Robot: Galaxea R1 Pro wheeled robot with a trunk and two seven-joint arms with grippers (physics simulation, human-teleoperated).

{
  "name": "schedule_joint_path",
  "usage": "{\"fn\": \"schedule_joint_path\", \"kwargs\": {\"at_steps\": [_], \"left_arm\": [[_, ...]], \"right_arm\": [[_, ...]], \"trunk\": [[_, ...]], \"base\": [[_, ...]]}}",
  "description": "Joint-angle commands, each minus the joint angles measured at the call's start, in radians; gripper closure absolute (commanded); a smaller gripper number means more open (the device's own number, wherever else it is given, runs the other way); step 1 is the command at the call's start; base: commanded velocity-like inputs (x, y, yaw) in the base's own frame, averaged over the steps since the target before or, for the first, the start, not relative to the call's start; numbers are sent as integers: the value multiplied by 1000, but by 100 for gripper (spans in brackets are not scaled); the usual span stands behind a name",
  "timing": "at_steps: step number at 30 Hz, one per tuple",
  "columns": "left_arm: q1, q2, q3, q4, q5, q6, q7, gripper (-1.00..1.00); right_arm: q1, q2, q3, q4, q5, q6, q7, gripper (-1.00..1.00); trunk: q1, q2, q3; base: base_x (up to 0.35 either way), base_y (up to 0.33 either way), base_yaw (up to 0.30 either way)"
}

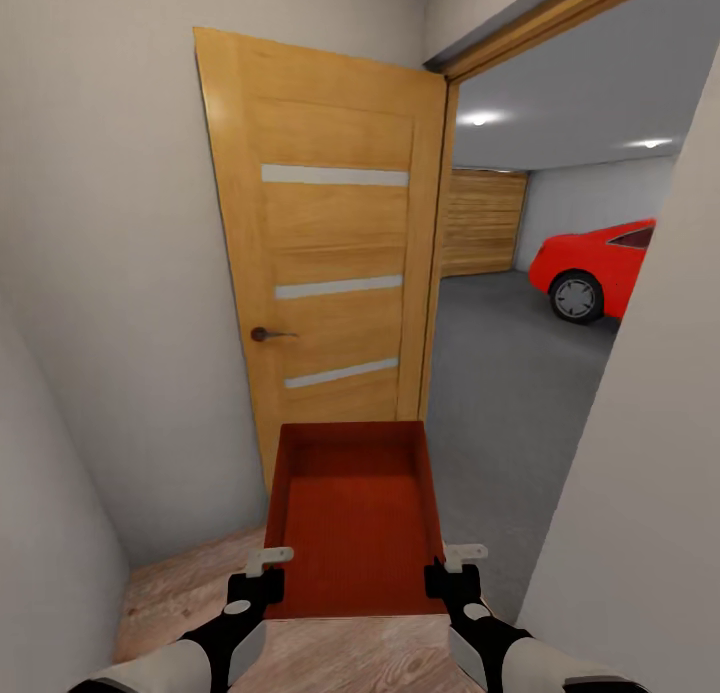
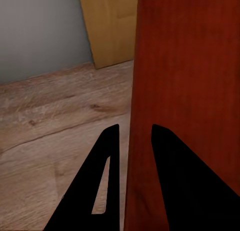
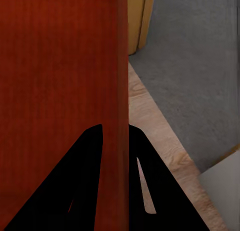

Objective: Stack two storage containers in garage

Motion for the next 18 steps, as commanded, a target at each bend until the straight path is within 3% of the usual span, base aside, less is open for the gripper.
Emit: {"fn": "schedule_joint_path", "kwargs": {"at_steps": [1,12,18], "left_arm": [[-2,0,2,-1,3,-21,20,100],[-2,0,2,-1,1,-21,19,100],[-1,0,2,-1,-1,-21,18,100]], "right_arm": [[-1,22,2,5,-22,-5,-6,100],[-1,24,2,5,-22,-5,-6,100],[-1,25,2,5,-22,-6,-7,100]], "trunk": [[1,-2,-2],[1,-2,-2],[1,-2,-2]], "base": [[279,218,-230],[300,164,-234],[311,123,-48]]}}
